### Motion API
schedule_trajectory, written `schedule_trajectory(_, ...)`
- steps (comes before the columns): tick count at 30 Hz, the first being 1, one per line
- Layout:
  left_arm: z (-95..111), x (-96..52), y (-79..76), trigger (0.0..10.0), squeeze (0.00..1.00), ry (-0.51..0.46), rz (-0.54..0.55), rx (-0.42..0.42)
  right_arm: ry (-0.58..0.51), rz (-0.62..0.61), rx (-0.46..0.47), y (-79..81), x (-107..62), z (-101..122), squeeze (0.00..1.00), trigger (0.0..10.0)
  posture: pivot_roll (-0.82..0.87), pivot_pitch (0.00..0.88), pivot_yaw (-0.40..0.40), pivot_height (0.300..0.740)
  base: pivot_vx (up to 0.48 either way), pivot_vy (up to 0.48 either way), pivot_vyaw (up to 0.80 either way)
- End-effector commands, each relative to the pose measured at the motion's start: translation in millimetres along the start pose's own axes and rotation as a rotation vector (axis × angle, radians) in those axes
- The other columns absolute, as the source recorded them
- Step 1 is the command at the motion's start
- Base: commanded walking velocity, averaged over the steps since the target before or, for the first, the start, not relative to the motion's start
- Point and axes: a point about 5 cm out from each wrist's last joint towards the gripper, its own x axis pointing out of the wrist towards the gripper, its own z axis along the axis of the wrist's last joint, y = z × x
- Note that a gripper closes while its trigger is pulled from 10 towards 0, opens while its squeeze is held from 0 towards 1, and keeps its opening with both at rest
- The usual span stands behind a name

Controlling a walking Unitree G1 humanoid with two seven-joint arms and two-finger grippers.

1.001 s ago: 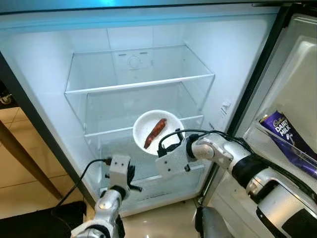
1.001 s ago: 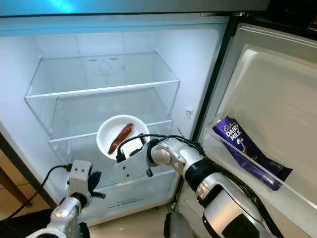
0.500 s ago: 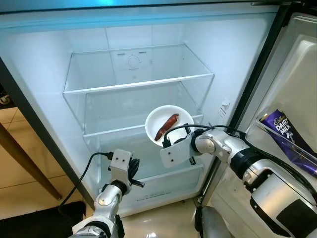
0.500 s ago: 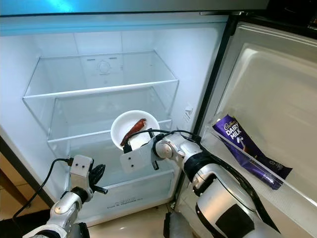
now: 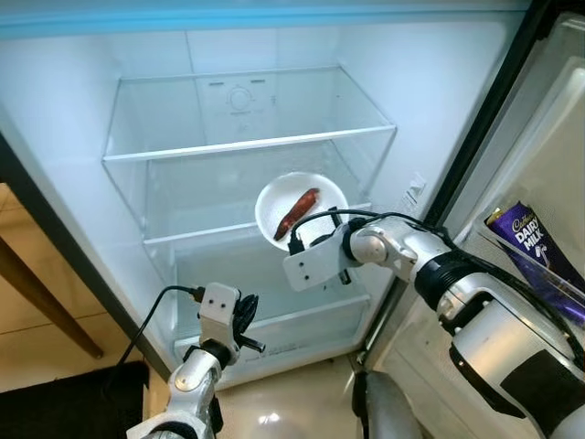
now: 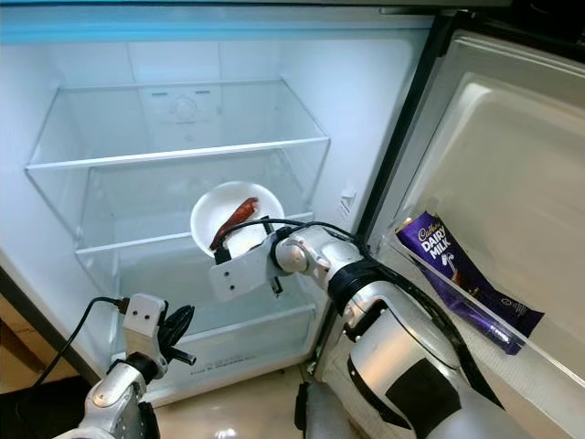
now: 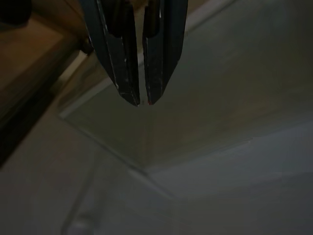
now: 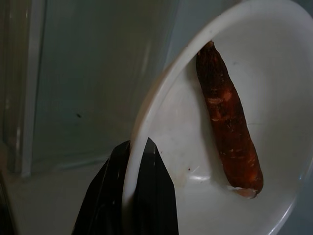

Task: Restocking fridge

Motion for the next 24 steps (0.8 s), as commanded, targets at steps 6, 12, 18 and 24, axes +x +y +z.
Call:
schedule_trajectory(6,20,-0.8,5.8,10.0,0.00,-0.130,0.001,0.036,0.012,-0.046,-0.003,-14.6,-3.6,-1,0.00,10.0,0.04,0.233,-0.131,0.475,0.000,0.000,0.00)
schedule_trajectory(12,42,0.5,11.2,10.0,0.00,-0.228,-0.007,0.082,0.049,-0.100,0.017,-25.8,-6.5,-4,0.00,10.0,0.05,0.258,-0.128,0.475,0.000,0.000,0.00)
schedule_trajectory(18,58,4.4,9.3,10.0,0.00,-0.287,-0.037,0.108,0.065,-0.162,0.033,-38.7,-8.6,-3,0.00,10.0,0.06,0.271,-0.133,0.475,0.000,0.000,0.00)
schedule_trajectory(24,72,4.6,3.3,10.0,0.00,-0.332,-0.055,0.116,0.097,-0.206,0.017,-51.5,-13.7,-5,0.00,10.0,0.07,0.297,-0.151,0.475,0.000,0.000,0.00)
